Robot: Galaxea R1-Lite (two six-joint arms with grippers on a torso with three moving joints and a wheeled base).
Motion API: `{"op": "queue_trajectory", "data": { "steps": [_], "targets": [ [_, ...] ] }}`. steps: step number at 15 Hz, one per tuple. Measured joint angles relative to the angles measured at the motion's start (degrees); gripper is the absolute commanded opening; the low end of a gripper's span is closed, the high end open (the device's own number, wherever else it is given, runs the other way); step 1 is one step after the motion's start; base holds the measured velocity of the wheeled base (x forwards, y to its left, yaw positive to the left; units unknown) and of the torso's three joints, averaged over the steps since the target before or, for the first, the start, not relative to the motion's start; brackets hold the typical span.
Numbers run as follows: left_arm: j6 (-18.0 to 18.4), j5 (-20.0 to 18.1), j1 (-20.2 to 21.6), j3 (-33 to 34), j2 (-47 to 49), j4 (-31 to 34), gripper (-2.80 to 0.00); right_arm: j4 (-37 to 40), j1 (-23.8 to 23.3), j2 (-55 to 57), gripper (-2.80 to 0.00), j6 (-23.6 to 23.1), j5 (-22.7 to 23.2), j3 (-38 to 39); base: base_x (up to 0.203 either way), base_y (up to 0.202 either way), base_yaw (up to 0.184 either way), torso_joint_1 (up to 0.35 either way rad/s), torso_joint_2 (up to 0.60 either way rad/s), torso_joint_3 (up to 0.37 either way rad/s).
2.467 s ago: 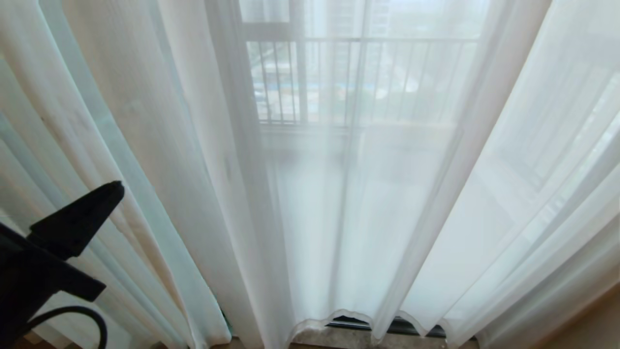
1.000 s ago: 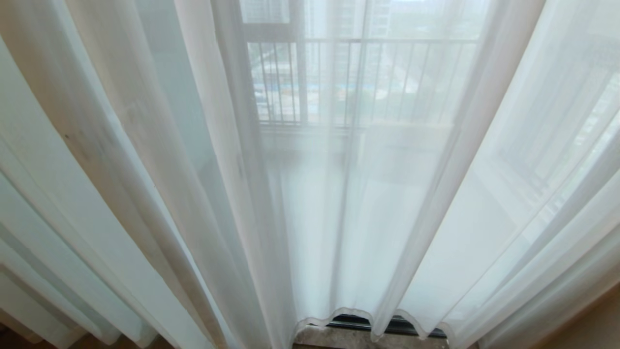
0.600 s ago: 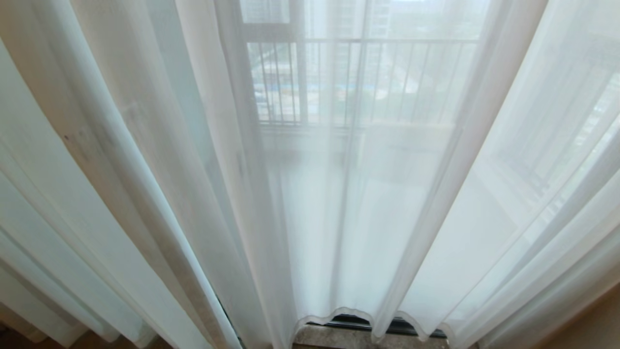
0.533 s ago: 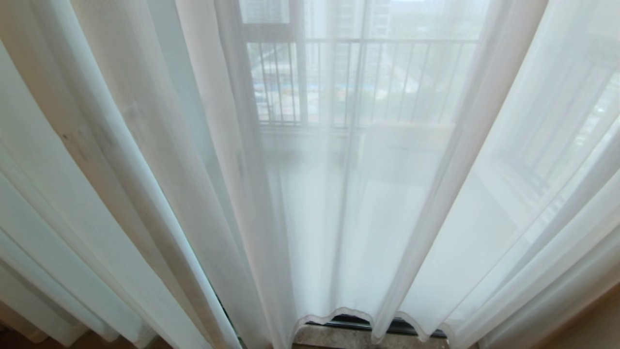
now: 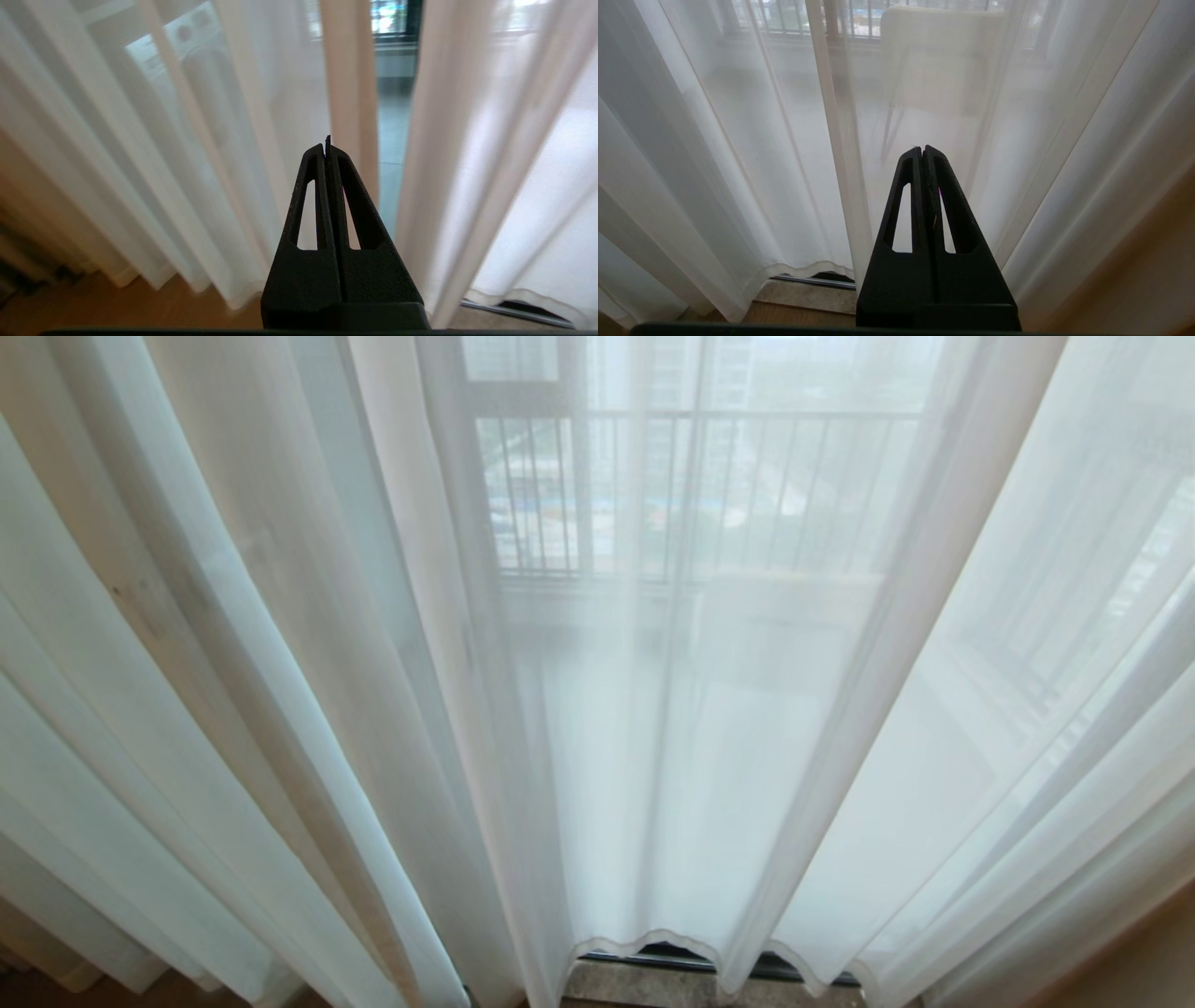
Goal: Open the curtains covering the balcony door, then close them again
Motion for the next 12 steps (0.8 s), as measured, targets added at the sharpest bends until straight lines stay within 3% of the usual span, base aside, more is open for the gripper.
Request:
{"op": "queue_trajectory", "data": {
  "steps": [3,4,7,12],
  "targets": [
    [-1.4,-10.8,-0.1,0.0,-4.1,5.7,-2.80,0.0,0.0,0.0,-2.80,0.0,0.0,0.0,0.000,0.000,0.000,0.000,0.00,0.000],
    [-2.3,-12.2,-0.2,0.0,-4.7,7.1,-2.80,0.0,0.0,0.0,-2.80,0.0,0.0,0.0,0.000,0.000,0.000,0.000,0.00,0.000],
    [-6.2,-12.1,-0.2,0.0,-5.5,8.2,-2.80,0.0,0.0,0.0,-2.80,0.0,0.0,0.0,0.000,0.000,0.000,0.000,0.00,0.000],
    [-6.5,-12.0,-0.2,0.0,-5.7,8.2,-2.80,0.0,0.0,0.0,-2.80,0.0,0.0,0.0,0.000,0.000,0.000,0.000,0.00,0.000]
  ]
}}
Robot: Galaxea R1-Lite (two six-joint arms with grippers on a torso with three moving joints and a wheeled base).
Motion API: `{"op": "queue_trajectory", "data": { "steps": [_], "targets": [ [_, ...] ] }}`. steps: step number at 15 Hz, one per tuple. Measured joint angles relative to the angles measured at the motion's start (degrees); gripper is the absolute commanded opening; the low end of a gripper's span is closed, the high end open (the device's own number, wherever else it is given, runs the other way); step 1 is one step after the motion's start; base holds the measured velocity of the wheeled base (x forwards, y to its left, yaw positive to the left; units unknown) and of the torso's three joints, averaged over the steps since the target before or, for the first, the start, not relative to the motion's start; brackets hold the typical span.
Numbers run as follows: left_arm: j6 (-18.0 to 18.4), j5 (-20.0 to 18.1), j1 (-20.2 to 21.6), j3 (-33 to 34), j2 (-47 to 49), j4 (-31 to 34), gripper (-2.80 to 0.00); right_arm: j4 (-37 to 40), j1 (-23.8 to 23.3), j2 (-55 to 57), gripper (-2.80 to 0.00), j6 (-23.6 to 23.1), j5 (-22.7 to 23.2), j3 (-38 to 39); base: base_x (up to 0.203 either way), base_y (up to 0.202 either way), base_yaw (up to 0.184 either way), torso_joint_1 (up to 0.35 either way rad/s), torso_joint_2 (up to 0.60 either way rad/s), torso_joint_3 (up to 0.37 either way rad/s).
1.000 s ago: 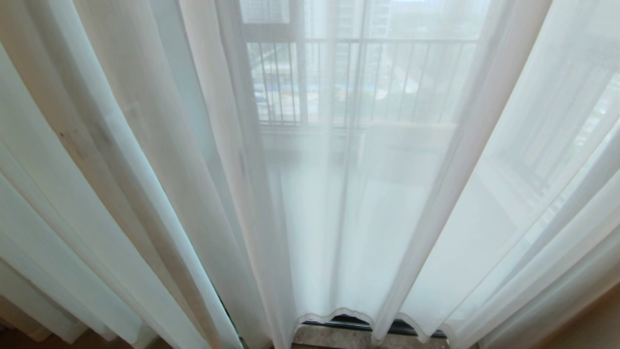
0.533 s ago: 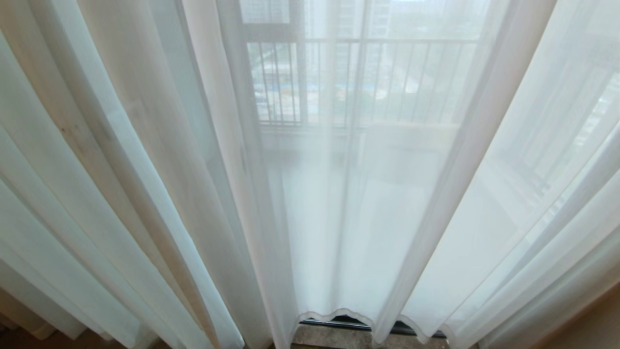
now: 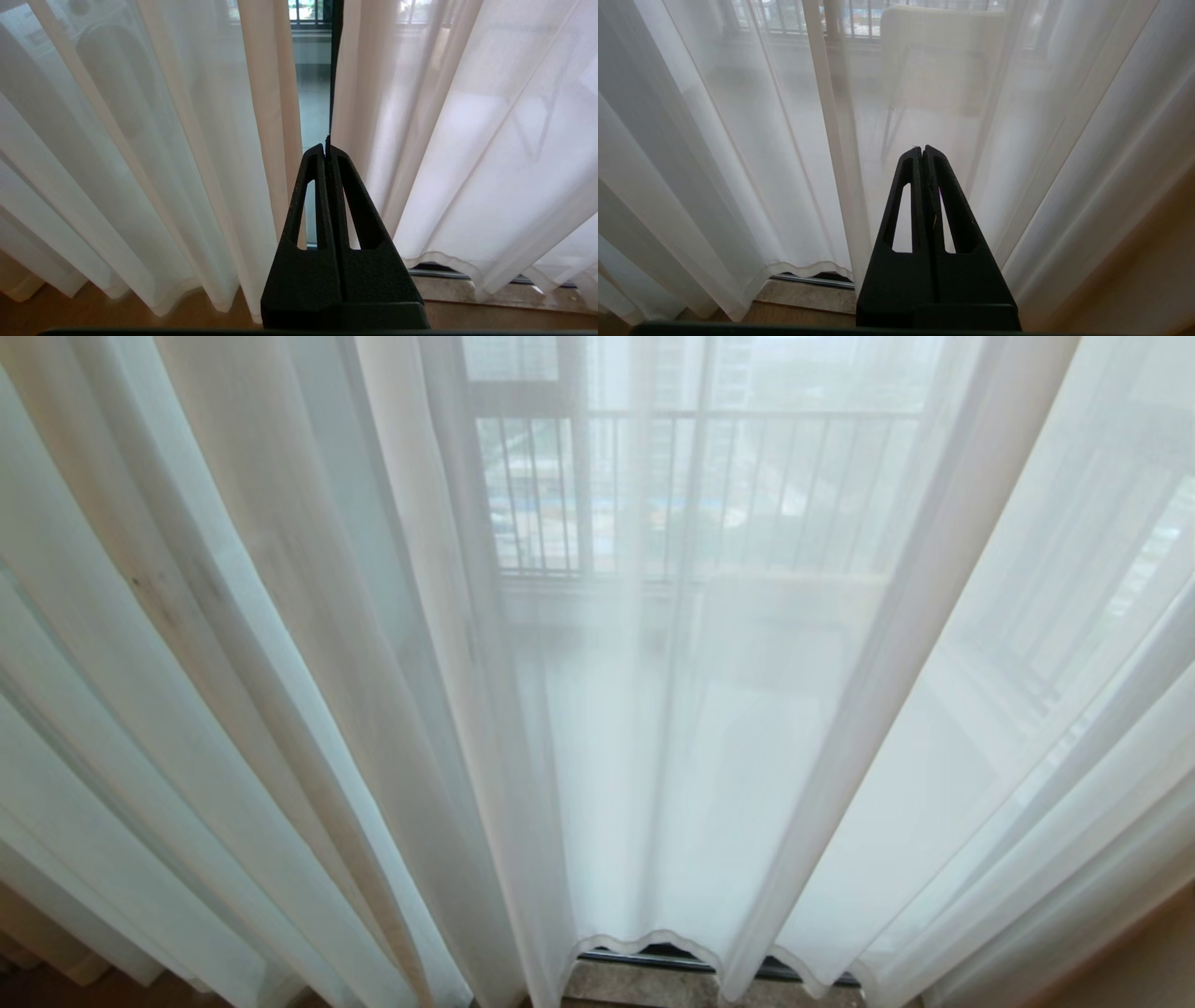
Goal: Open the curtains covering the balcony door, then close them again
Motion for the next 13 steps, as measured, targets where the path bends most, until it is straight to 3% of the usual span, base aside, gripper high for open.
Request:
{"op": "queue_trajectory", "data": {
  "steps": [13],
  "targets": [
    [0.0,0.0,0.0,0.0,0.0,0.0,-2.80,-0.2,0.0,0.0,-2.80,2.9,-1.4,0.0,0.000,0.000,0.000,0.000,0.00,0.000]
  ]
}}
